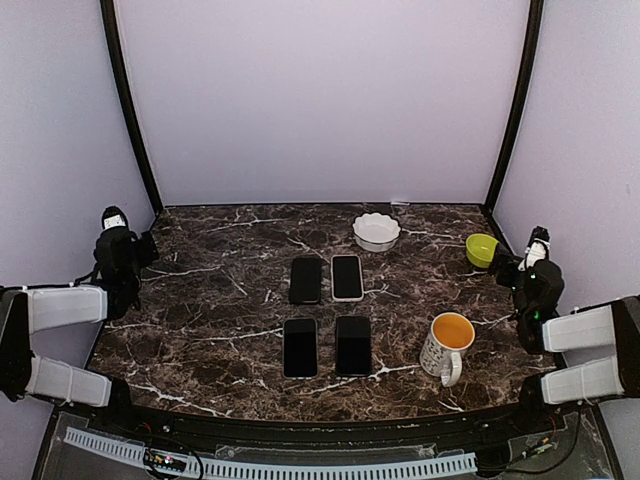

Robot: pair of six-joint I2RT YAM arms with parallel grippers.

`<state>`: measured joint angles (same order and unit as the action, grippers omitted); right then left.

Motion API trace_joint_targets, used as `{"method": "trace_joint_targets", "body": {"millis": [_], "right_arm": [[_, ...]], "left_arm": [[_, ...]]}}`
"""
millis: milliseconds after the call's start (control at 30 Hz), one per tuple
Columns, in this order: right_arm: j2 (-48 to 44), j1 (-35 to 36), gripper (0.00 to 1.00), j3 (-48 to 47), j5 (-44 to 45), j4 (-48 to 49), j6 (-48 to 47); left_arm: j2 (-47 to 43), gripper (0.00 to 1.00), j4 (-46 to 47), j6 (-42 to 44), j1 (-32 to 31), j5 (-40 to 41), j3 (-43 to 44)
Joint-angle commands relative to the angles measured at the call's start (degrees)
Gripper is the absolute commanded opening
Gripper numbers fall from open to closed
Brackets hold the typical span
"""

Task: Put the phone into the phone case
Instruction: Reset both arms

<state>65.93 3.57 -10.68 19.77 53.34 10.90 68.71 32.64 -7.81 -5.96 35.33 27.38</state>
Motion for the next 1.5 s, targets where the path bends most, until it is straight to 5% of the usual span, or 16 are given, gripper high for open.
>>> {"method": "trace_joint_targets", "body": {"millis": [0,167,367,467,533,667,800,867,1167,1467], "right_arm": [[3.2,-1.0,0.98,4.8,-1.0,21.4,-6.5],[6.7,-2.4,0.98,5.3,-6.4,20.1,-7.5],[26.3,-3.0,0.98,9.1,-6.2,48.5,-6.5],[21.3,-5.3,0.99,5.1,-9.2,32.7,-6.2],[23.4,-6.3,0.98,4.8,-12.2,35.9,-5.9],[22.4,-7.7,0.99,4.5,-15.4,33.9,-5.4],[22.2,-7.9,0.98,3.6,-19.3,31.7,-6.7],[22.7,-7.9,0.98,3.1,-20.6,31.6,-7.0],[22.2,-7.3,0.99,-3.2,-20.0,18.8,-7.3],[22.5,-7.2,0.98,-3.4,-19.9,19.0,-7.5]], "left_arm": [[2.2,0.99,16.4,6.8,3.0,-2.9,-5.4],[6.8,0.99,22.7,11.4,5.0,-9.3,-9.0],[9.7,0.99,26.3,14.5,5.0,-17.3,-10.6],[8.8,0.99,23.5,11.9,4.9,-25.1,-10.0],[8.3,0.99,28.4,12.8,4.2,-31.7,-12.0],[13.6,0.99,36.5,13.2,3.6,-28.6,-13.6],[22.0,0.99,47.0,15.7,3.4,-34.5,-14.8],[20.5,0.99,40.9,14.8,3.9,-34.8,-13.2],[21.4,0.99,39.3,13.0,5.2,-36.1,-11.8],[21.5,0.99,39.4,12.8,5.5,-36.6,-11.6]]}}
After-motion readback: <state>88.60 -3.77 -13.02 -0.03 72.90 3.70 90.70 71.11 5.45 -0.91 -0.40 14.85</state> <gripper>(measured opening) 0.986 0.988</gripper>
